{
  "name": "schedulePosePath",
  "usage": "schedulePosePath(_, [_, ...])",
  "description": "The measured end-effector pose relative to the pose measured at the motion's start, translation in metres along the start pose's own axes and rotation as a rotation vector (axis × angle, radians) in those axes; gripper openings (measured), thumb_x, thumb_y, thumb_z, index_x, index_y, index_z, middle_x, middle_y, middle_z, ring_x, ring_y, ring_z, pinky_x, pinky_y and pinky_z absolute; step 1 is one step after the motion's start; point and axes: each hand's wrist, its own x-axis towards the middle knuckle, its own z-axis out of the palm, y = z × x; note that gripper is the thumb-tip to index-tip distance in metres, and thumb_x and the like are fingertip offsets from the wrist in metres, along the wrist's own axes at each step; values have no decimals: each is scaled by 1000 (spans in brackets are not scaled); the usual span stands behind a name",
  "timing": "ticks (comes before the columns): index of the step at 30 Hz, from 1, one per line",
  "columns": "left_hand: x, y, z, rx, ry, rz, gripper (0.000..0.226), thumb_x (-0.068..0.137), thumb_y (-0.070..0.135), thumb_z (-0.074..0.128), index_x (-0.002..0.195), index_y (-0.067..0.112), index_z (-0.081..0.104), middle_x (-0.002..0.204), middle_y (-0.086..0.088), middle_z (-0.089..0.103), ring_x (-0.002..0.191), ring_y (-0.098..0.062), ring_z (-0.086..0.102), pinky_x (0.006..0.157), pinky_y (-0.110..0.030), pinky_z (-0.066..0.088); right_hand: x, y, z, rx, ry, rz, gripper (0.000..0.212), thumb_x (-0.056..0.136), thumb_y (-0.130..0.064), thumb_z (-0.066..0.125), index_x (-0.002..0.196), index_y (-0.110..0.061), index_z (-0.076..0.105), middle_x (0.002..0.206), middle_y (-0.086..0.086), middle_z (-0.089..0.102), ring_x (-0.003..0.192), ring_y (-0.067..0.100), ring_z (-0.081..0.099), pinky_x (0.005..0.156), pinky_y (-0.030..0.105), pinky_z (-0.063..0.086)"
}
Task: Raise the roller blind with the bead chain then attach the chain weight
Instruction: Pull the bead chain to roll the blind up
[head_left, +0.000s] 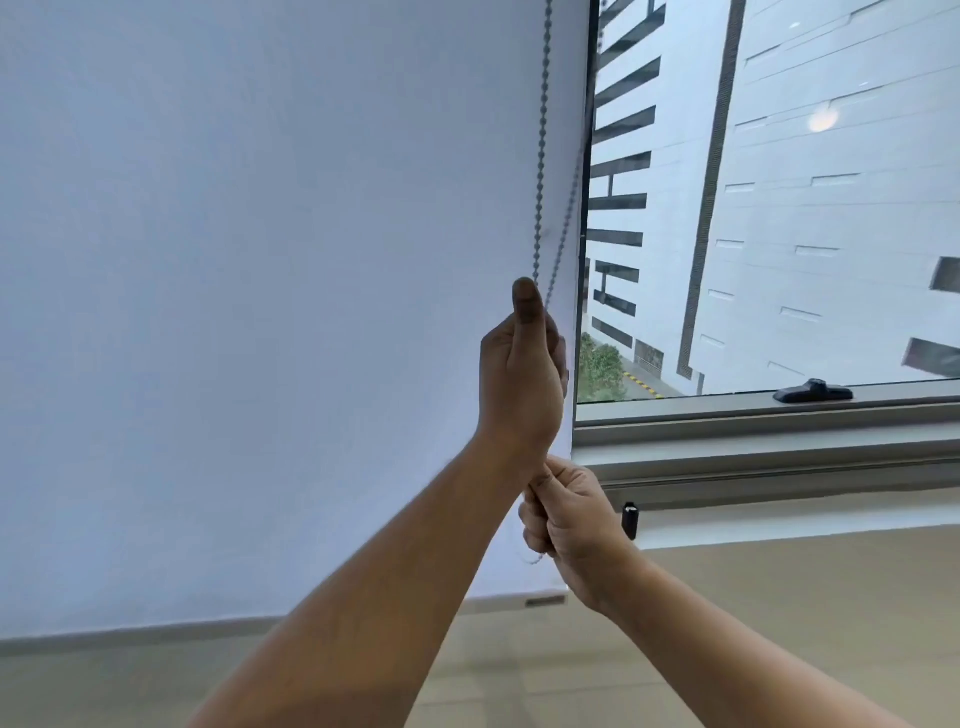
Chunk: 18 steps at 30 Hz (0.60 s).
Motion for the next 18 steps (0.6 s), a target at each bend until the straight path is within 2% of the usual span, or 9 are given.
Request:
schedulePosePath(4, [-17,-17,-13,-5,-5,-51,58,101,51,35,49,27,32,42,8,25,32,-7,20,37,-12,20,-6,12,-8,-217,71,8,46,101,-27,50,55,-21,51,45,0,29,38,10,20,42,24,15])
schedulePosePath(6, [-33,-34,-16,43,1,-94,58,96,58,38,47,27,33,40,8,26,32,-7,21,37,-13,20,-11,19,-16,-360,91,31,51,101,-20,50,50,-23,50,41,-6,32,38,8,21,43,24,15])
schedulePosePath(7, [-42,-43,-18,70,5,-119,58,91,62,40,47,26,32,40,8,27,33,-8,21,37,-15,20,-15,20,-19,-469,77,47,54,99,-15,50,46,-24,50,38,-12,34,37,6,24,42,21,18])
schedulePosePath(9, [-56,-59,-22,127,5,-183,57,84,68,42,48,25,31,41,7,27,35,-10,22,39,-19,21,-20,18,-26,-794,-4,61,53,91,-9,48,42,-29,52,34,-13,43,34,4,33,41,19,23])
schedulePosePath(12, [-68,-73,-30,215,9,-267,61,87,70,40,47,25,31,43,5,28,40,-13,24,43,-25,23,-22,7,-34,-1268,-156,39,41,83,-14,50,46,-31,52,45,-13,53,48,6,48,47,27,35])
schedulePosePath(16, [-72,-69,-29,219,11,-292,63,87,68,40,42,25,34,38,9,30,36,-11,27,44,-25,26,-14,-17,-36,-1306,-289,-11,26,81,-10,54,59,-23,58,64,0,66,65,24,60,61,38,52])
schedulePosePath(18, [-73,-66,-29,211,10,-294,62,84,69,40,42,23,37,37,11,32,33,-6,29,40,-20,28,-2,-35,-36,-1334,-278,-69,31,82,-4,52,62,-26,56,64,-8,65,64,17,62,59,29,50])
